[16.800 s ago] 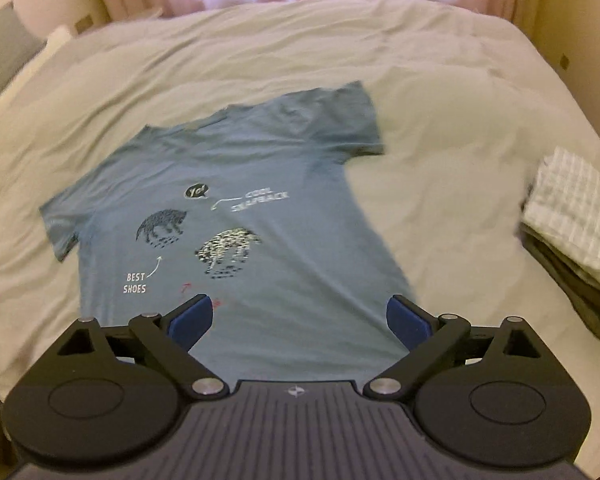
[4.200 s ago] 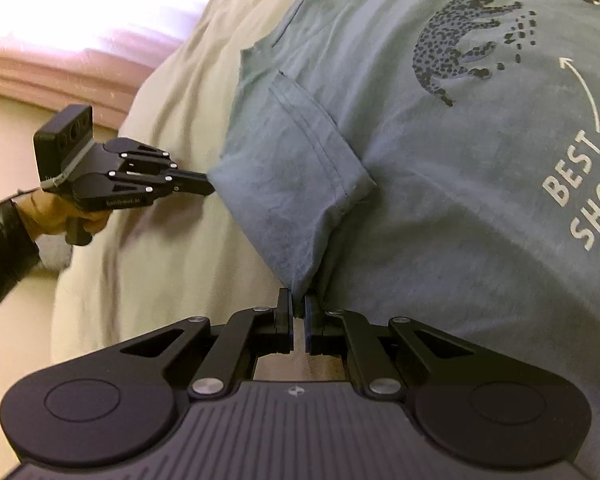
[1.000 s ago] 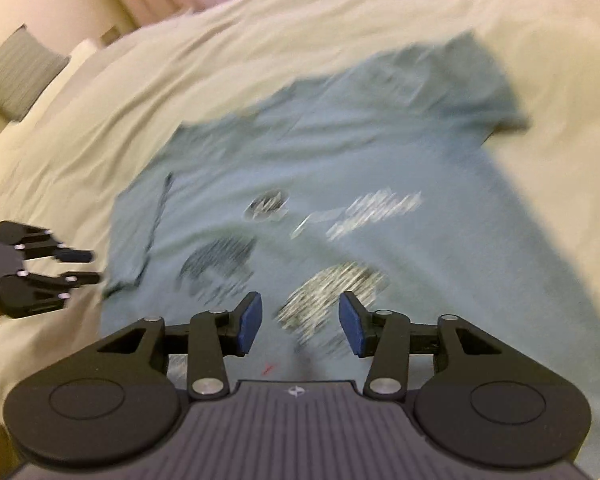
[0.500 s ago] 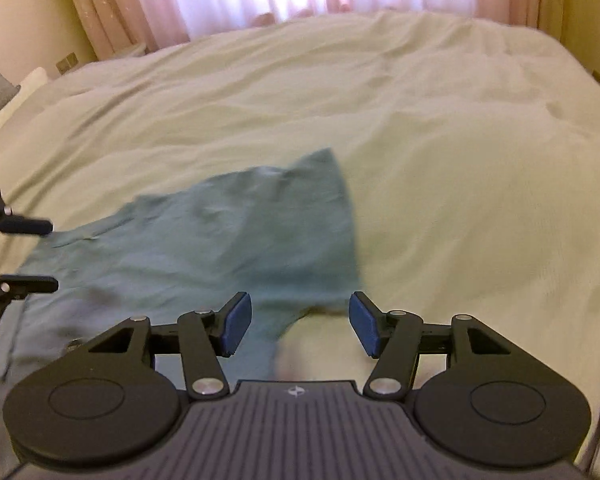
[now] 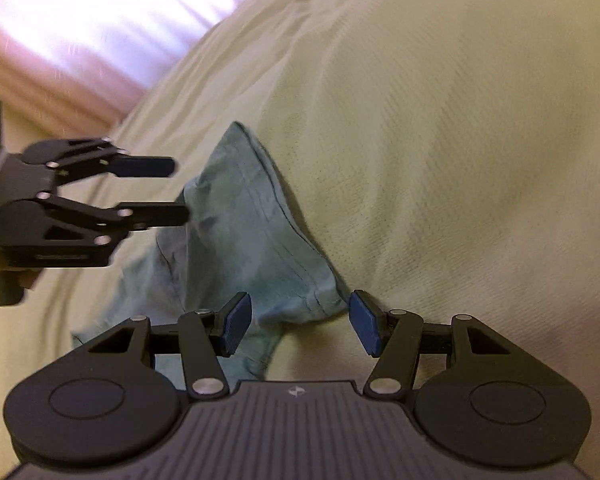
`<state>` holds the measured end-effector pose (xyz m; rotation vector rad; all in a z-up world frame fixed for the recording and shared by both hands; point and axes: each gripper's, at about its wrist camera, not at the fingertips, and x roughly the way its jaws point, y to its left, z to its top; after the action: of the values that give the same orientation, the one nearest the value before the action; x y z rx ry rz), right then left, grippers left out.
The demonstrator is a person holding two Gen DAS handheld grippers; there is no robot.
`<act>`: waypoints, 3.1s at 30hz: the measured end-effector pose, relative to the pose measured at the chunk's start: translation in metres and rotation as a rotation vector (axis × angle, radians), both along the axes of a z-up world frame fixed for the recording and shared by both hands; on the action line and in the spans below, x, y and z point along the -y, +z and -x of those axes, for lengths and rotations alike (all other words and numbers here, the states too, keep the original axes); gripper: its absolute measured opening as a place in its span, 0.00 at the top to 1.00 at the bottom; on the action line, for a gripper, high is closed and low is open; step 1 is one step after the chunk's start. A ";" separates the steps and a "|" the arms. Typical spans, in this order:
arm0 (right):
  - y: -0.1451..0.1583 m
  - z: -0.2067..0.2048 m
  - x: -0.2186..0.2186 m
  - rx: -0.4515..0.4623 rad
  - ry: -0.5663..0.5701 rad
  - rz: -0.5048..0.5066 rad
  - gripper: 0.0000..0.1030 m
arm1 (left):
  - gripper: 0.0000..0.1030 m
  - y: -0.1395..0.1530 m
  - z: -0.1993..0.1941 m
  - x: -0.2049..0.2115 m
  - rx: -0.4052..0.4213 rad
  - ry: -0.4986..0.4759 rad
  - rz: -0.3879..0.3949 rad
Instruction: Fold clothes
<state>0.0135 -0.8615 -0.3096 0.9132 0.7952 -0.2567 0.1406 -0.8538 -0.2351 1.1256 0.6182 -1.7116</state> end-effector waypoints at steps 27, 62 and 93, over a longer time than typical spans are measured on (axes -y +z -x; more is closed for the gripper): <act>0.063 -0.015 -0.115 0.030 0.345 0.730 0.92 | 0.98 0.034 -0.015 -0.118 0.067 0.006 0.320; 0.001 -0.008 -0.090 -0.001 0.005 -0.186 0.54 | 1.00 -0.021 -0.063 -0.181 -0.271 0.536 -0.005; 0.000 -0.062 -0.120 0.005 0.261 0.203 0.82 | 0.79 -0.031 -0.071 -0.084 -0.199 0.439 0.138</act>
<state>0.0753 -0.7417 -0.3093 0.6116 0.8570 -0.1037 0.2116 -0.7700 -0.2659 0.6651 0.7922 -1.4649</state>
